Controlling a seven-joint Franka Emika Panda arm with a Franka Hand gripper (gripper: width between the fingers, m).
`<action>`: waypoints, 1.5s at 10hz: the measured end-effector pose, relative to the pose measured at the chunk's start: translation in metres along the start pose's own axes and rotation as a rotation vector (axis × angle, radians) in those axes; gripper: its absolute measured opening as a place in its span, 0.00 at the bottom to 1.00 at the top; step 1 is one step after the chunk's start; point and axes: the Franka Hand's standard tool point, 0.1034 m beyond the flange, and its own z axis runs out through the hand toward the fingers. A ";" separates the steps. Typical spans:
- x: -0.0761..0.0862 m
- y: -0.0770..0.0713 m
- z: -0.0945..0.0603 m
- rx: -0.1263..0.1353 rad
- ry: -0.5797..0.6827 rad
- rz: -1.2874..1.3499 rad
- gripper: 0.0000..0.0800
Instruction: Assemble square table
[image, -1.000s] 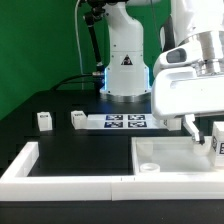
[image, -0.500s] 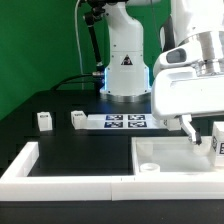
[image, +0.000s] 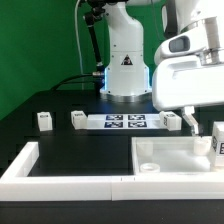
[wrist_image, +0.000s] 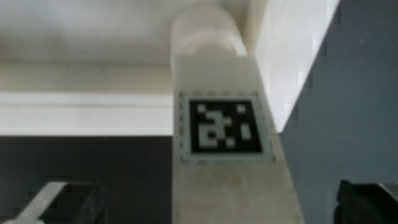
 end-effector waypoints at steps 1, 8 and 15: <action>-0.003 0.000 0.003 0.011 -0.107 0.007 0.81; -0.003 0.004 0.005 0.031 -0.464 0.075 0.81; -0.007 0.001 0.007 -0.009 -0.485 0.252 0.36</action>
Offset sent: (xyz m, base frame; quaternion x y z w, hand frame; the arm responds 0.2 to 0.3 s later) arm 0.0193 -0.0043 -0.0003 0.0147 -0.1473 0.0451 0.9879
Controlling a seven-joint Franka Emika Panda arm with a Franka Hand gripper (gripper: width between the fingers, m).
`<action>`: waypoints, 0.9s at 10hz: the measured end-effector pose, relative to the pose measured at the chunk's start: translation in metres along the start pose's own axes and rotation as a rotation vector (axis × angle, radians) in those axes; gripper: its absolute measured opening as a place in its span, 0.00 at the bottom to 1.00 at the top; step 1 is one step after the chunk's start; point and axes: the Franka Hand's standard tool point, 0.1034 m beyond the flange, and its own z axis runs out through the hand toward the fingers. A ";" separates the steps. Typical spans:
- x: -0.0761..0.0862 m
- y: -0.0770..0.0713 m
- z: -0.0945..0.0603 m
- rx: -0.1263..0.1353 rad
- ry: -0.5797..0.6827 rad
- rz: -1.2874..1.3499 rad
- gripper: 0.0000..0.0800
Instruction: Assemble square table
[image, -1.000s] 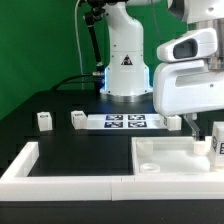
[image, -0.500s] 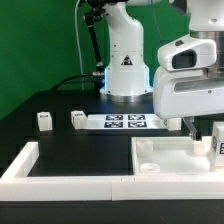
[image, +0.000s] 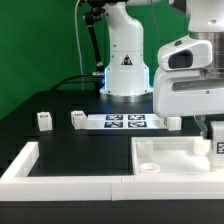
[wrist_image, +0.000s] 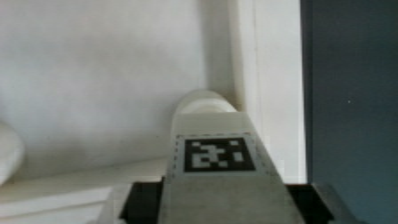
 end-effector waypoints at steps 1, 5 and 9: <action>0.000 0.000 0.000 0.000 0.000 0.081 0.36; 0.000 0.000 0.001 0.028 0.044 0.499 0.36; -0.006 -0.001 0.003 0.163 0.024 1.052 0.36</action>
Offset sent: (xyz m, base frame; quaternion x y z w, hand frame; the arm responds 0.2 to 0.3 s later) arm -0.0182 -0.0030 -0.0011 0.0056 0.0496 0.2948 0.9543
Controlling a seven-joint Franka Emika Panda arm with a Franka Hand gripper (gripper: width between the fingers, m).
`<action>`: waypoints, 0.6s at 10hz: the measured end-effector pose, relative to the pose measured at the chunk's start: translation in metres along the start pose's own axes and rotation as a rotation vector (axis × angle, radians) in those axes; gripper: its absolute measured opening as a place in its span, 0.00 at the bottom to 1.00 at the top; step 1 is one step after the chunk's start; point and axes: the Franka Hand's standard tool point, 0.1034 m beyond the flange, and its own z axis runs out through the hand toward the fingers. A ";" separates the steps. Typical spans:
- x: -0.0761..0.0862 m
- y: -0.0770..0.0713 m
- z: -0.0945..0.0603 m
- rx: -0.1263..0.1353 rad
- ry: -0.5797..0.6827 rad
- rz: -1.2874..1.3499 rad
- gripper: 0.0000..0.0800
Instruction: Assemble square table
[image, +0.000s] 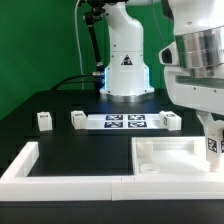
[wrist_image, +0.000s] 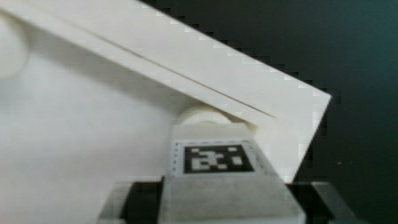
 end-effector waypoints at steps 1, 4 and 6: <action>-0.006 -0.001 0.002 -0.002 0.000 0.080 0.36; -0.006 0.001 0.002 -0.013 0.001 0.002 0.49; -0.006 0.002 -0.002 -0.049 -0.003 -0.256 0.76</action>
Offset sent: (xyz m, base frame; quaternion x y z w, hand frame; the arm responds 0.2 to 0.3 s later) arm 0.0000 0.0000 0.0000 0.0000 0.0000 -0.0650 0.9979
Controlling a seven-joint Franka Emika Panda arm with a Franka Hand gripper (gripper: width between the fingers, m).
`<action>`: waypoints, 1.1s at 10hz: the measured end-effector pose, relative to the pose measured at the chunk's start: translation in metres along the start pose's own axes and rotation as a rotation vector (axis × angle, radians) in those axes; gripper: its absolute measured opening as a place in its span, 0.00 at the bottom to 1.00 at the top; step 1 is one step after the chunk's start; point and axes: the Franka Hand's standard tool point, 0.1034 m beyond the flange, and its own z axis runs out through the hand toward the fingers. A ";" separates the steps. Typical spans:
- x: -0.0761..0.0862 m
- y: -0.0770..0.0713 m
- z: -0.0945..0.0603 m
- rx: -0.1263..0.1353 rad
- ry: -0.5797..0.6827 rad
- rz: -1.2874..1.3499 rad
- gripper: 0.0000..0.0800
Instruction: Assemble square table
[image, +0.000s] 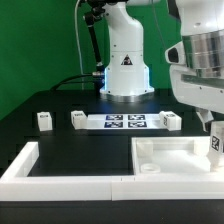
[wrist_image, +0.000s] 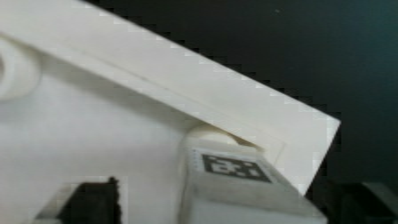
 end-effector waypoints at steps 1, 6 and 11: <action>0.002 0.001 0.000 -0.010 0.006 -0.156 0.76; 0.005 0.000 -0.002 -0.051 0.044 -0.608 0.81; 0.004 -0.004 -0.003 -0.056 0.084 -0.759 0.48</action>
Offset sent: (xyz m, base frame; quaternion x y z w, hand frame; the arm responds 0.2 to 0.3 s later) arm 0.0000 0.0000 0.0000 0.0000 0.0000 -0.1938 0.9810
